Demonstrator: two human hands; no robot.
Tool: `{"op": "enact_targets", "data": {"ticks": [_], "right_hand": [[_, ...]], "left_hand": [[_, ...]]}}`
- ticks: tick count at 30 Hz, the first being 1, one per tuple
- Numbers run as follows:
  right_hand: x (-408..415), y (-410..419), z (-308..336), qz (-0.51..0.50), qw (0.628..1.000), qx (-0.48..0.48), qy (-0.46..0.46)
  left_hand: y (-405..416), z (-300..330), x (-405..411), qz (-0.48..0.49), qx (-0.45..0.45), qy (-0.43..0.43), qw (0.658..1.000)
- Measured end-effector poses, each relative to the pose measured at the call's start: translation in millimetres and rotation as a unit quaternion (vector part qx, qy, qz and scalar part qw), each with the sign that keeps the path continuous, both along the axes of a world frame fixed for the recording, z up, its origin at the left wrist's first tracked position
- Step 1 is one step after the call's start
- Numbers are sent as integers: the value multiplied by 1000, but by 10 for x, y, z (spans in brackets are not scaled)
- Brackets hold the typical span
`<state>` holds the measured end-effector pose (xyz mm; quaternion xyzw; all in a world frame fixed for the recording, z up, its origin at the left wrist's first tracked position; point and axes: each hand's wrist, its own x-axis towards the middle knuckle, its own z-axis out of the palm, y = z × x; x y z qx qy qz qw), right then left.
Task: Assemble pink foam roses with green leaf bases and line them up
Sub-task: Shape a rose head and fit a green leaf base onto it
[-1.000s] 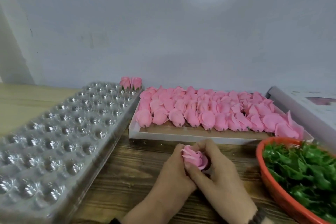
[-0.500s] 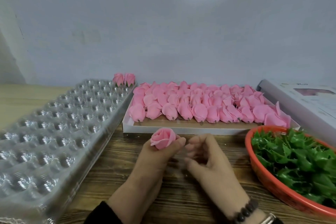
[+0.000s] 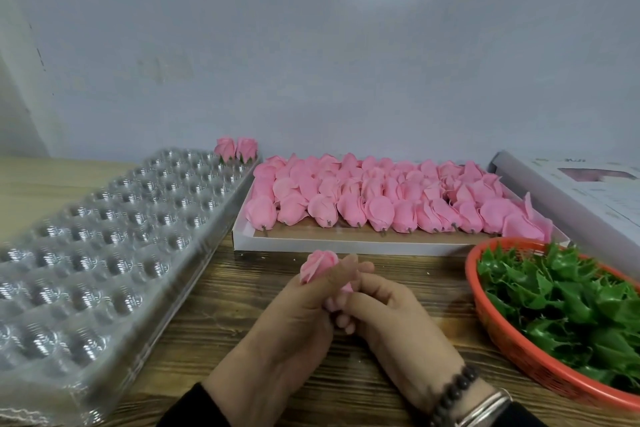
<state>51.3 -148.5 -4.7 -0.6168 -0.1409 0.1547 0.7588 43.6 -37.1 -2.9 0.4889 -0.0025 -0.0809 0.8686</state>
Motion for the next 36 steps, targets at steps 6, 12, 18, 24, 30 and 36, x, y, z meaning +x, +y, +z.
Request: {"op": "enact_targets", "data": {"ticks": [6, 12, 18, 24, 30, 36], "right_hand": [[-9, -23, 17, -39, 991, -68, -108], [38, -75, 13, 13, 997, -72, -36], [97, -231, 85, -78, 956, -166, -230], [70, -212, 122, 50, 940, -218, -258], [95, -233, 144, 56, 961, -163, -217], [127, -295, 159, 110, 957, -177, -201]], "left_hand": [[5, -19, 24, 15, -7, -27, 1000], [40, 8, 7, 34, 40, -31, 998], [137, -19, 57, 152, 332, -124, 922], [168, -49, 72, 56, 437, -130, 888], [121, -77, 67, 2, 482, -151, 863], [155, -56, 84, -18, 484, -149, 862]]}}
